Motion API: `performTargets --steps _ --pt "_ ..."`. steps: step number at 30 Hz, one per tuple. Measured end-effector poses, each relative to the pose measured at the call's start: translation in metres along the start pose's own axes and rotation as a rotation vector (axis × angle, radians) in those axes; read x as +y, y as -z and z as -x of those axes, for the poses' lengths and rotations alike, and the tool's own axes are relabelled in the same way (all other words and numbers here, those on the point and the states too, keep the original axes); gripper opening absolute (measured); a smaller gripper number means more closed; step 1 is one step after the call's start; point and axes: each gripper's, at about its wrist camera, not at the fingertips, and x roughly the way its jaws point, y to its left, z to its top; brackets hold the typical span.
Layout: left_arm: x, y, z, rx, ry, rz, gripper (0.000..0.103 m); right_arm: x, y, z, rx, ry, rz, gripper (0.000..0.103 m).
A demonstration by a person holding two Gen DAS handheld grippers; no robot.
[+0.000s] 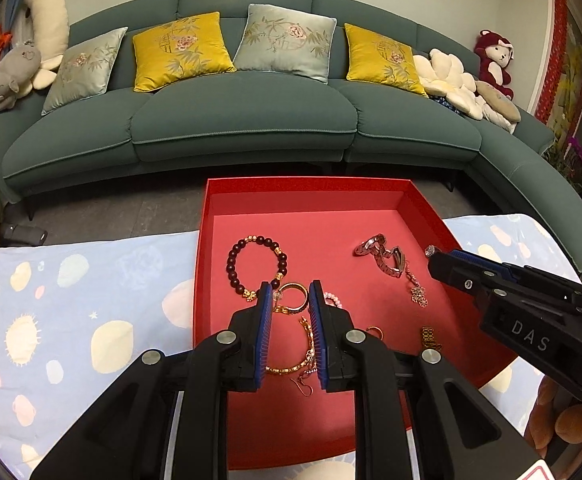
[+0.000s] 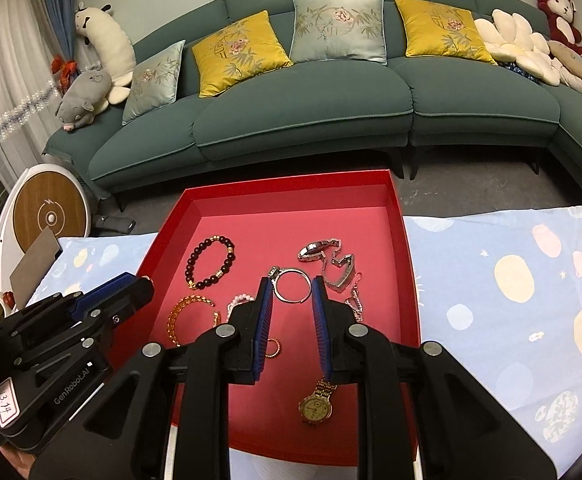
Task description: Organize jewelry
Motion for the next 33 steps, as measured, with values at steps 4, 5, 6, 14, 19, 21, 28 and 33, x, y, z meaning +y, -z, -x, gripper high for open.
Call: performTargets --steps 4,5,6,14,19,21,28,33 --pt "0.002 0.003 -0.006 0.002 -0.012 0.007 0.020 0.000 0.003 -0.012 0.013 0.007 0.004 0.021" --pt "0.003 0.003 -0.007 0.003 -0.012 0.015 0.029 -0.001 0.003 -0.013 0.011 0.011 0.007 0.021" --pt "0.005 0.003 -0.007 0.002 -0.016 0.024 0.042 -0.001 0.003 -0.014 0.008 0.019 0.008 0.025" --pt "0.008 -0.010 0.020 -0.065 -0.012 0.066 0.047 -0.001 -0.011 0.014 -0.088 0.028 -0.002 0.044" --pt "-0.001 -0.026 0.063 -0.120 -0.013 0.059 0.047 0.007 -0.026 0.064 -0.155 0.015 -0.005 0.054" --pt "-0.006 -0.030 0.080 -0.137 -0.014 0.059 0.047 0.011 -0.027 0.085 -0.168 0.020 0.004 0.058" --pt "-0.022 -0.019 0.125 -0.144 -0.036 0.043 0.047 0.017 -0.003 0.135 -0.189 0.076 0.054 0.062" --pt "-0.023 0.010 0.140 -0.125 -0.052 0.045 0.047 0.011 0.029 0.154 -0.183 0.072 0.046 0.062"
